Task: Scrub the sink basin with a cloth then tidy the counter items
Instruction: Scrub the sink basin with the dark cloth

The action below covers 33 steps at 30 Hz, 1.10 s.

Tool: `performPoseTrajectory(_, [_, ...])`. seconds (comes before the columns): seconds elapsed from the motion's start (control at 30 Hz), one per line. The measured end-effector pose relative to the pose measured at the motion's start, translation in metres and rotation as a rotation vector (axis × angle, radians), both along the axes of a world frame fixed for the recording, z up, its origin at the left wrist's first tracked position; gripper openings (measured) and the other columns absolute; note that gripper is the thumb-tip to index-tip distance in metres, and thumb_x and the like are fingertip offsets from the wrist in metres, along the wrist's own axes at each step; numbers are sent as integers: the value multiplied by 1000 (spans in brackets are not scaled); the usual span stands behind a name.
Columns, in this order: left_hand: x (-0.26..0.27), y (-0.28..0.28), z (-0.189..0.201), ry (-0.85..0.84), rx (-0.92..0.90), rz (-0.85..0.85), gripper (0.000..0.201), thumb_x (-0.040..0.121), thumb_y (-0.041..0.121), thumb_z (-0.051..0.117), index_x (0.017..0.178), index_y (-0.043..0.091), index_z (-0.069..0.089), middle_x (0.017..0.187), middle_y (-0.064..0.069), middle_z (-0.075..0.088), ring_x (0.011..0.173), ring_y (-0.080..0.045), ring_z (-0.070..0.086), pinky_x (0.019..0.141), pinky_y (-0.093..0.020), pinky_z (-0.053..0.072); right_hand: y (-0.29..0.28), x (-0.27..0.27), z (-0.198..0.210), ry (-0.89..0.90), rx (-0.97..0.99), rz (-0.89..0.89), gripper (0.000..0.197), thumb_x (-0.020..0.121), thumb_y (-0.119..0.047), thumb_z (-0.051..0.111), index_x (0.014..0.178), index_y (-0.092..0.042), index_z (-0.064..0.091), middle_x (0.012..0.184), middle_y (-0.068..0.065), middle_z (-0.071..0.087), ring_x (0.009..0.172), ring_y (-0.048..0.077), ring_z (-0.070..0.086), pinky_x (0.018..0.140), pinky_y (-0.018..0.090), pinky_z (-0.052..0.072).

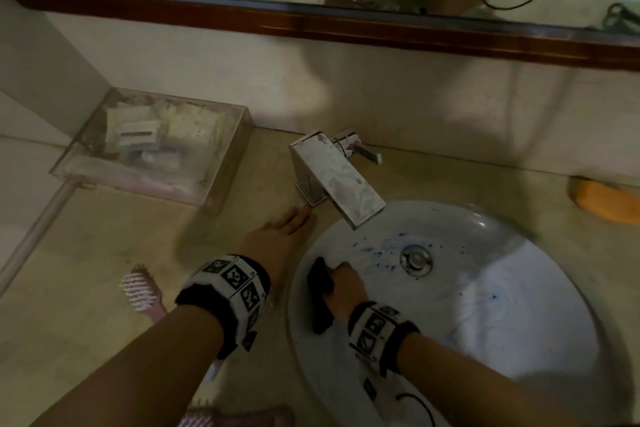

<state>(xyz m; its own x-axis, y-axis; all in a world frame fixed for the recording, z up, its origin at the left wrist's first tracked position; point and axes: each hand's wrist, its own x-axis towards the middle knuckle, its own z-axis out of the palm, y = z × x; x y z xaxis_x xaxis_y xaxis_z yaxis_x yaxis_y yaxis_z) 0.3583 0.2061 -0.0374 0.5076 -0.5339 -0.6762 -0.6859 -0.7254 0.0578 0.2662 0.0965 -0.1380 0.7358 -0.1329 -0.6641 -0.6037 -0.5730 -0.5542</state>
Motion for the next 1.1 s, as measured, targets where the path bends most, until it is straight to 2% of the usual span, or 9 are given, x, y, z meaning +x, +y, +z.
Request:
performPoseTrajectory(0.1, [1, 0, 0, 7, 23, -20, 145, 54, 28, 90, 150, 17, -18, 158, 1, -27, 150, -20, -12, 122, -38, 18, -14, 13, 0, 35, -10, 77, 19, 95, -13, 46, 80, -13, 57, 118, 20, 56, 109, 26, 55, 82, 28, 38])
performPoseTrajectory(0.2, [2, 0, 0, 16, 27, -10, 146, 53, 28, 91, 150, 18, -18, 157, 1, -27, 149, -20, -11, 122, -37, 18, -43, 21, 10, 79, -10, 76, 31, 94, -13, 47, 116, 3, 61, 125, 19, 58, 119, 32, 53, 96, 33, 41])
performPoseTrajectory(0.3, [0, 1, 4, 13, 7, -9, 145, 55, 30, 90, 150, 19, -18, 158, 2, -26, 150, -19, -10, 121, -35, 17, -82, 33, 8, 83, -218, -6, 34, 95, -19, 47, 121, 0, 59, 127, 18, 59, 122, 35, 52, 111, 40, 36])
performPoseTrajectory(0.43, [-3, -1, 7, 5, -40, 28, 126, 70, 27, 81, 151, 19, -16, 159, 2, -24, 150, -19, -8, 122, -37, 15, -95, 39, 0, 50, -301, -24, 35, 95, -21, 48, 118, 2, 58, 124, 22, 58, 115, 36, 56, 100, 38, 43])
performPoseTrajectory(0.67, [0, 0, 2, 4, 18, 9, 143, 56, 28, 89, 150, 21, -18, 158, 3, -26, 150, -18, -10, 122, -38, 16, -47, 36, -7, 31, -199, 47, 58, 93, -17, 53, 143, 0, 27, 143, 17, 42, 131, 32, 43, 108, 34, 35])
performPoseTrajectory(0.87, [-1, -1, 7, 18, 35, 15, 140, 58, 28, 88, 150, 20, -19, 158, 2, -26, 150, -19, -9, 121, -37, 18, -24, 1, -6, 55, -38, 451, 49, 89, -7, 53, 135, 1, 39, 134, 20, 46, 119, 34, 49, 84, 30, 38])
performPoseTrajectory(0.97, [-4, -4, 13, 42, 45, 19, 142, 57, 28, 88, 149, 20, -19, 158, 2, -27, 150, -19, -10, 122, -37, 17, -40, 0, 1, 118, 59, 526, 35, 91, -27, 48, 107, 1, 62, 117, 19, 56, 110, 31, 53, 84, 29, 36])
performPoseTrajectory(1.03, [-4, -5, 18, 47, 20, 31, 128, 69, 25, 81, 150, 19, -17, 158, 1, -25, 150, -19, -6, 120, -37, 18, -59, 8, 1, 53, -11, 405, 28, 91, -31, 44, 80, -13, 61, 92, 5, 57, 96, 25, 50, 88, 28, 39])
performPoseTrajectory(1.1, [-7, -6, 25, 47, 6, 32, 106, 84, 22, 67, 151, 18, -14, 159, 0, -24, 150, -19, -3, 119, -36, 19, -73, 20, -6, -66, -171, 297, 21, 95, -22, 45, 107, -15, 60, 113, 9, 56, 111, 30, 50, 104, 36, 40])
